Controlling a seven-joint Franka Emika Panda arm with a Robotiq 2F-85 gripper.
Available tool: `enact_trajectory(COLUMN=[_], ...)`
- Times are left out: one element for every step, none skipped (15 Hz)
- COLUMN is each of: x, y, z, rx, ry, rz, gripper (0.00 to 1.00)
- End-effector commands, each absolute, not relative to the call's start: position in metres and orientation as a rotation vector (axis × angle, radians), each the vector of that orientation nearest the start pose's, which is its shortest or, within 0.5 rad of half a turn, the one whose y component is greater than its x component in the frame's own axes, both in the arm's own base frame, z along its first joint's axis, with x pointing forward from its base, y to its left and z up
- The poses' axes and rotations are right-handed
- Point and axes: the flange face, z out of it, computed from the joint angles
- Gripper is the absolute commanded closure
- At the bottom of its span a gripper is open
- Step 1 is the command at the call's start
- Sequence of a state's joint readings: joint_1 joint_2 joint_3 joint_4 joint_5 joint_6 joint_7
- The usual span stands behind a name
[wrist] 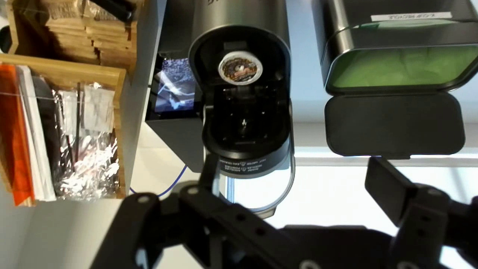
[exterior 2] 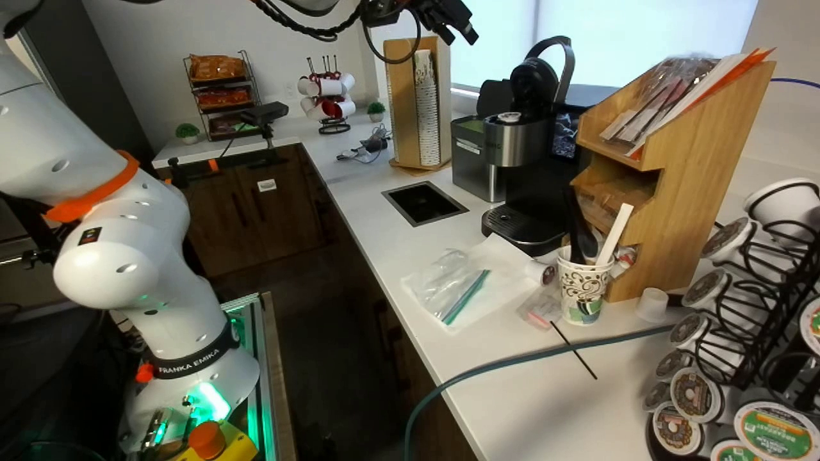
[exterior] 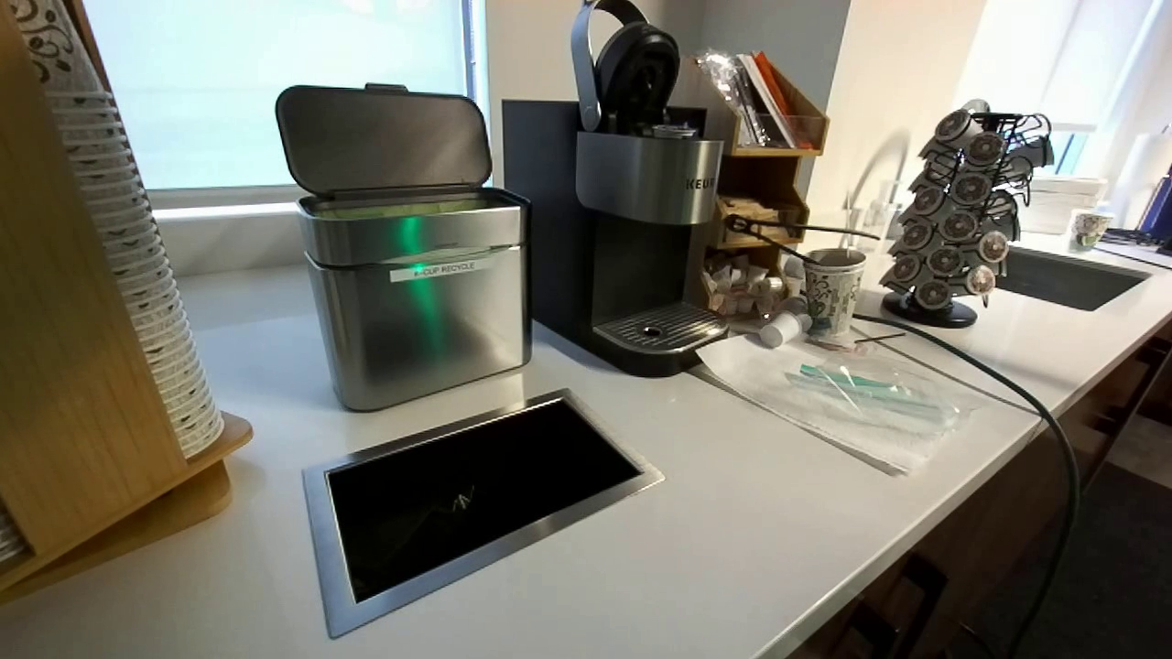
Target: Close the coffee marker
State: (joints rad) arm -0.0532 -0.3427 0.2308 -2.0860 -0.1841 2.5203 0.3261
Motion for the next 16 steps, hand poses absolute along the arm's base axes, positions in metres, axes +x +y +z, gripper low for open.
enact_trajectory(x=[0.495, 0.495, 0.496, 0.500, 0.515, 0.526, 0.547, 0.561, 0.580, 0.592, 0.609, 0.624, 0.637, 0.649, 0.659, 0.668], y=[0.108, 0.109, 0.110, 0.110, 0.106, 0.103, 0.101, 0.099, 0.093, 0.091, 0.085, 0.080, 0.074, 0.071, 0.073, 0.074], z=[0.657, 0.657, 0.657, 0.652, 0.654, 0.654, 0.653, 0.652, 0.651, 0.650, 0.650, 0.653, 0.658, 0.665, 0.672, 0.678], rx=[-2.934, -2.935, -2.937, -2.918, -2.898, -2.892, -2.900, -2.912, -2.929, -2.937, -2.953, -2.967, -2.975, -2.970, -2.943, -2.917], ry=[0.030, 0.026, 0.023, 0.048, 0.049, 0.019, -0.064, -0.137, -0.215, -0.271, -0.341, -0.408, -0.457, -0.499, -0.525, -0.509], rz=[-1.242, -1.245, -1.244, -1.254, -1.285, -1.305, -1.323, -1.317, -1.311, -1.307, -1.312, -1.336, -1.395, -1.457, -1.519, -1.581], gripper=[0.00, 0.00, 0.00, 0.00, 0.00, 0.00, 0.00, 0.00, 0.00, 0.00, 0.00, 0.00, 0.00, 0.00, 0.00, 0.00])
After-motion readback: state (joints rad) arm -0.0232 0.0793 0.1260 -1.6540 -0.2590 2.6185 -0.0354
